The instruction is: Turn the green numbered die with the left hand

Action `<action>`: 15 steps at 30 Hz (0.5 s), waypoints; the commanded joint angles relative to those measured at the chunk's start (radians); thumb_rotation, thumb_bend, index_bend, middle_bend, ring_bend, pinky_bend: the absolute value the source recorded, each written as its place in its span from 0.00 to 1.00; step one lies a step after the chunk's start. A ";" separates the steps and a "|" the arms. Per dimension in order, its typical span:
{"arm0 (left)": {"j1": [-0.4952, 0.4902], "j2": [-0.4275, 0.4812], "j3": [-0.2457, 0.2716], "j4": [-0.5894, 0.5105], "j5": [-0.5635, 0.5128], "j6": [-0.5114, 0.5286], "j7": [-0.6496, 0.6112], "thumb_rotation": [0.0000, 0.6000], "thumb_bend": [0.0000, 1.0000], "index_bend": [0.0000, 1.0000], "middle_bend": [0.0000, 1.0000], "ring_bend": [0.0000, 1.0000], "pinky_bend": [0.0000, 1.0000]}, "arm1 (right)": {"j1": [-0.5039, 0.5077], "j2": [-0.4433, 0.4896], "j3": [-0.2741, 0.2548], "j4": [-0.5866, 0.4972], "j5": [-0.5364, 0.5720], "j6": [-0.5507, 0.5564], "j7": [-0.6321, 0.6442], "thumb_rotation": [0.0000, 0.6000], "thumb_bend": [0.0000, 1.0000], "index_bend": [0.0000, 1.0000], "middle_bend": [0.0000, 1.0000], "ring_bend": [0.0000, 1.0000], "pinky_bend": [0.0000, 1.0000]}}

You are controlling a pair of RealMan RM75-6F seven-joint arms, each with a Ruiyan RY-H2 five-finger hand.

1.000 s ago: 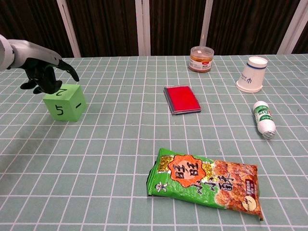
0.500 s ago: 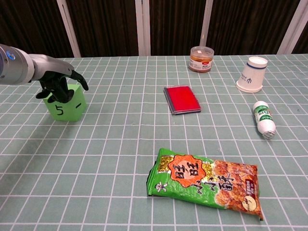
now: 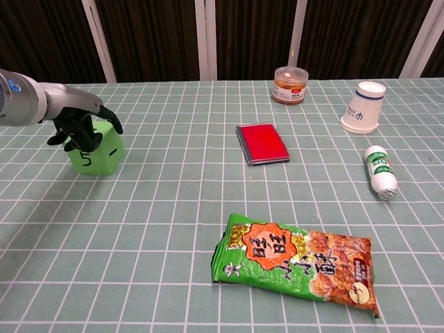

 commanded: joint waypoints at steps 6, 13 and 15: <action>0.005 0.001 0.005 0.004 -0.013 0.014 0.024 1.00 0.91 0.16 0.85 0.70 0.77 | 0.003 -0.001 -0.002 -0.002 0.004 -0.005 -0.006 1.00 0.08 0.08 0.03 0.09 0.04; 0.010 0.009 0.013 0.018 -0.039 0.014 0.050 1.00 0.91 0.16 0.85 0.70 0.77 | 0.004 0.000 -0.003 -0.002 0.009 -0.007 -0.009 1.00 0.08 0.08 0.03 0.09 0.04; 0.015 0.011 0.012 0.022 -0.039 0.009 0.048 1.00 0.91 0.16 0.85 0.70 0.77 | 0.004 -0.002 -0.003 -0.003 0.009 -0.006 -0.012 1.00 0.08 0.08 0.03 0.09 0.04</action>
